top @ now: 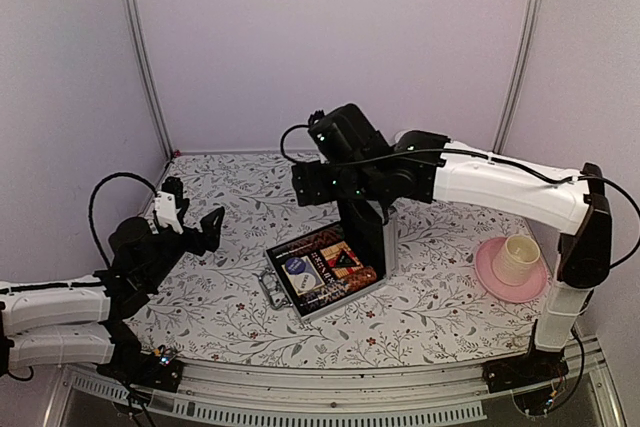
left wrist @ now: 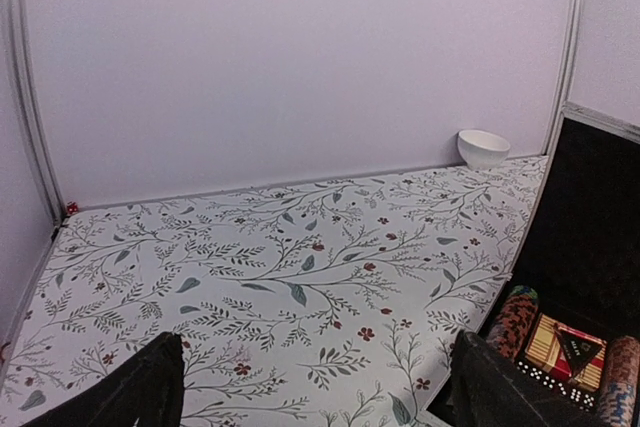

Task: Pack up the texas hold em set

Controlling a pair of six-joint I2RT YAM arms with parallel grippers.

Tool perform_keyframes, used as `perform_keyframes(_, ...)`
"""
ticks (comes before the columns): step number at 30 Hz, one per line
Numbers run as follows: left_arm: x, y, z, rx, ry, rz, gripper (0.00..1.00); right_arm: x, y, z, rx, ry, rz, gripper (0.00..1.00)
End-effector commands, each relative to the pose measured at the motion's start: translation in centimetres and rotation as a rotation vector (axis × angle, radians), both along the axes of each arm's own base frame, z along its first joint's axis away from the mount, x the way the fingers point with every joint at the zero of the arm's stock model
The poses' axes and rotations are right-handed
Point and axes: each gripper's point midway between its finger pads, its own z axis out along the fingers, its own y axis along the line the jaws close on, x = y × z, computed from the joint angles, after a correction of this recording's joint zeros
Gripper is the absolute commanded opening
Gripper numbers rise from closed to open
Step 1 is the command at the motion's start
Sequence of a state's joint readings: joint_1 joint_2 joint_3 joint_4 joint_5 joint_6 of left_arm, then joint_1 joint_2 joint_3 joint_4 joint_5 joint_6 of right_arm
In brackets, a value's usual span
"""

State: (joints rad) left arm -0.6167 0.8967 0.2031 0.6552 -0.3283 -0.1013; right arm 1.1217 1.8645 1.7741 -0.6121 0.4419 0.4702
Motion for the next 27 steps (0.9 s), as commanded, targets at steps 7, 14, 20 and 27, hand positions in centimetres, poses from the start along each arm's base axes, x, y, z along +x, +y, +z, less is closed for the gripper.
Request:
perform_keyframes(7, 0.2, 0.5, 0.4, -0.012, -0.010, 0.026, 0.93, 8.0, -9.4, 8.7, 0.138, -0.211, -0.152, 0.87)
perform_keyframes(14, 0.4, 0.3, 0.1, -0.004, -0.003, 0.022, 0.93, 10.5, -17.8, 2.5, 0.321, 0.015, -0.312, 0.91)
perform_keyframes(20, 0.4, 0.1, 0.0, 0.000, 0.002, 0.018, 0.93, 10.1, -18.4, -2.7, 0.276, 0.119, -0.322, 0.91)
perform_keyframes(27, 0.6, 0.0, -0.3, 0.008, 0.008, 0.014, 0.93, 9.4, -15.9, -5.5, 0.254, 0.201, -0.205, 0.88)
